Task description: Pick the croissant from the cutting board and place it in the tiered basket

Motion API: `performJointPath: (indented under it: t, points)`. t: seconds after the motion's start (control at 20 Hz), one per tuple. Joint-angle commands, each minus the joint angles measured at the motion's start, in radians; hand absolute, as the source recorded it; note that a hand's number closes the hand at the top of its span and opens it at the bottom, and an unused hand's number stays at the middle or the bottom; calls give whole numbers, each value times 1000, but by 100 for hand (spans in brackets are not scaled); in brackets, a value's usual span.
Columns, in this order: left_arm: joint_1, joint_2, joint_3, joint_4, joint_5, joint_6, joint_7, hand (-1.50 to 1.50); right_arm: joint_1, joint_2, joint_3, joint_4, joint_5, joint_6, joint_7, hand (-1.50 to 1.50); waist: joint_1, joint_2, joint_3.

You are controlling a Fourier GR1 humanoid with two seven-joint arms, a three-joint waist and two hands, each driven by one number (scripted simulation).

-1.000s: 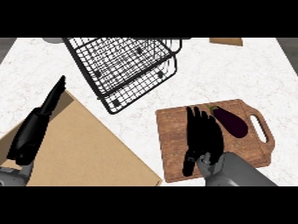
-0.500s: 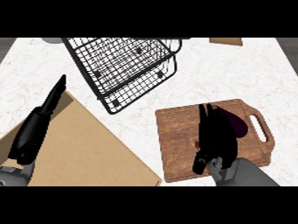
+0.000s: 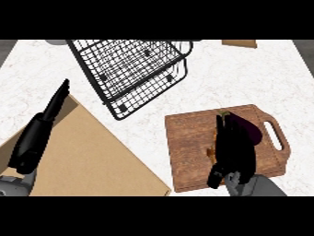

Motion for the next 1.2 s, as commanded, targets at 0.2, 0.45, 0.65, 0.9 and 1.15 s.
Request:
performJointPath:
  t: [0.2,0.45,0.65,0.9,1.15]
  points:
    - [7,0,26,-7,-9,-44,-10,0,44,85,-41,24,100,33,147,-150,6,1,0]
    - [24,24,96,65,26,-103,-121,0,39,129,-101,106,143,14,62,-150,9,3,0]
    - [35,-57,36,-20,-58,-38,-1,0,52,166,-129,168,196,-10,3,-150,11,2,1]
    - [-21,-56,60,39,-54,-85,-24,0,65,153,-147,314,203,3,-132,-150,11,5,1]
    - [-9,-115,42,2,-111,-71,13,0,120,210,-149,281,243,-149,-252,150,8,3,1]
